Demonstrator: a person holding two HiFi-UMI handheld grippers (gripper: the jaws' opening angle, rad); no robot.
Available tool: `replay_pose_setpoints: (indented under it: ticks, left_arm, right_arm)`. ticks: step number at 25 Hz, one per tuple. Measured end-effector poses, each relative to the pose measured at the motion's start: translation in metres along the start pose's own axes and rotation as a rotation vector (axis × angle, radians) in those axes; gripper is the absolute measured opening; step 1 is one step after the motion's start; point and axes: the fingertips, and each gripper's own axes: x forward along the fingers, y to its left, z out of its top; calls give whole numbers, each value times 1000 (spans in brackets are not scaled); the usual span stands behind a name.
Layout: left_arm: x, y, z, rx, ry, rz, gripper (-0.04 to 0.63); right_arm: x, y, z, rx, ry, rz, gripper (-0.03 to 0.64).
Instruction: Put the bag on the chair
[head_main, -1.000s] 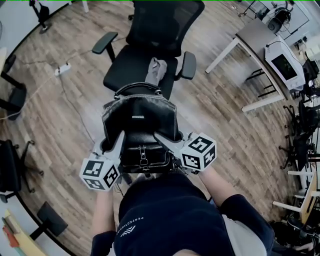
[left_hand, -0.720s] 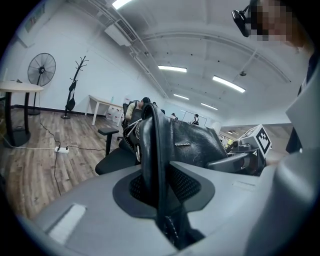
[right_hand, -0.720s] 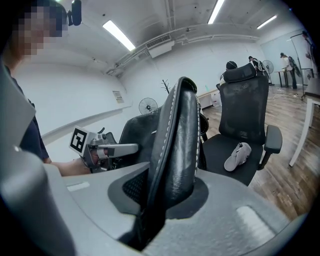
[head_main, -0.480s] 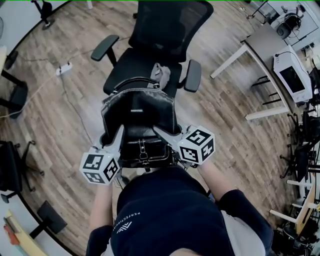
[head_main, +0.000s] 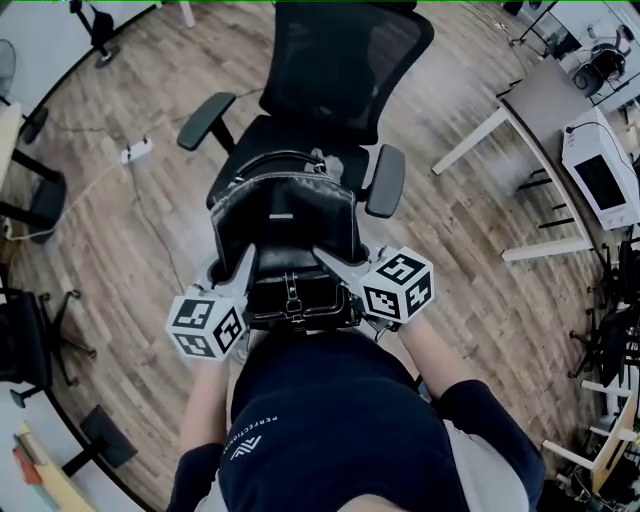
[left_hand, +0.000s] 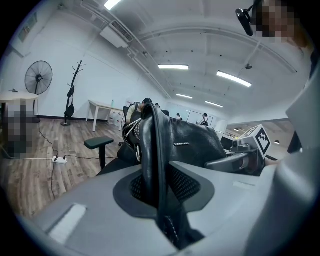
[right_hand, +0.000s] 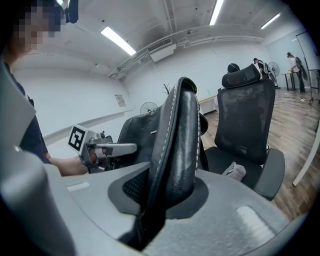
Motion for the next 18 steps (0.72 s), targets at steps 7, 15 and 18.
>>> replay_pose_setpoints:
  ticks: [7,15,18]
  left_arm:
    - [38,2,15,30,22,-14,91]
    - [77,14,26,49,55,-59,91]
    - [92,28,28,46,66,-81,88]
  right_arm:
    - [3,-34,15,8,-25,-33,61]
    - [15,-66,25,49,-35,-90,63]
    - [29,-78,30,63,-32,-114,63]
